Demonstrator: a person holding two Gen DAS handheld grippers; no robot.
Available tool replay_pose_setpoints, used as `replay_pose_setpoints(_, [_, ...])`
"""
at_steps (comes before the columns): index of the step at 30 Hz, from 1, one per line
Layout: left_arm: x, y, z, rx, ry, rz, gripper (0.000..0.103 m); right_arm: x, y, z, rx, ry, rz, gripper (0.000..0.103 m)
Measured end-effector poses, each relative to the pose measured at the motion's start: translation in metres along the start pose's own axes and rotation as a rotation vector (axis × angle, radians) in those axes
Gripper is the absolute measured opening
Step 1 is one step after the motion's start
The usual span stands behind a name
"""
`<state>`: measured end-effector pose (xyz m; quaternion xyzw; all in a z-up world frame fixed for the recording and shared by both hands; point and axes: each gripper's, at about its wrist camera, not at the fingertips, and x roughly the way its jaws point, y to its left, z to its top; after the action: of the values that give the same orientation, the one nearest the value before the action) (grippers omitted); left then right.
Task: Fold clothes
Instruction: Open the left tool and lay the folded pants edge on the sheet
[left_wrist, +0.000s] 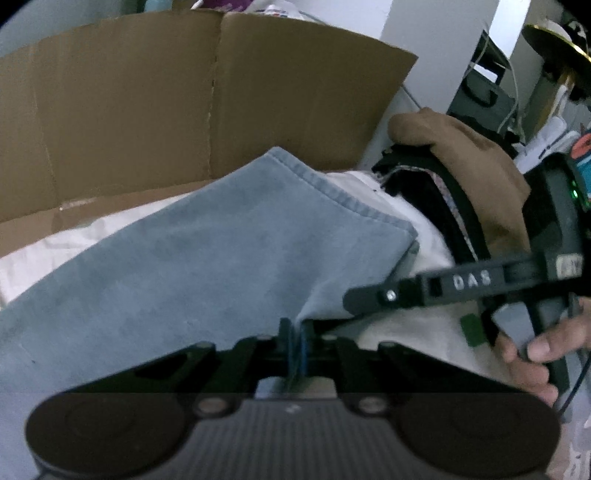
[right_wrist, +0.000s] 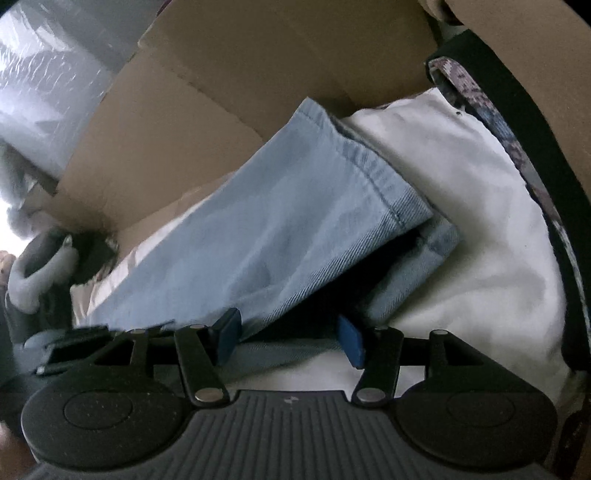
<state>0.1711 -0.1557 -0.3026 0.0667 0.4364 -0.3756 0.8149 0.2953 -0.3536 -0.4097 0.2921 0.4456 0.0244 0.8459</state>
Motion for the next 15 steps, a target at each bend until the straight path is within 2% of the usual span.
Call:
replay_pose_setpoints(6, [0.001, -0.005, -0.002, 0.021, 0.003, -0.012, 0.004, -0.007, 0.0, -0.01, -0.067, 0.065, -0.013, 0.062])
replay_pose_setpoints(12, [0.009, -0.017, -0.005, 0.092, 0.023, 0.015, 0.004, -0.017, -0.009, -0.003, 0.036, 0.007, 0.06, 0.062])
replay_pose_setpoints(15, [0.01, -0.021, -0.007, 0.121, 0.037, 0.043, 0.015, -0.012, -0.008, 0.0, 0.059, 0.0, 0.072, 0.062])
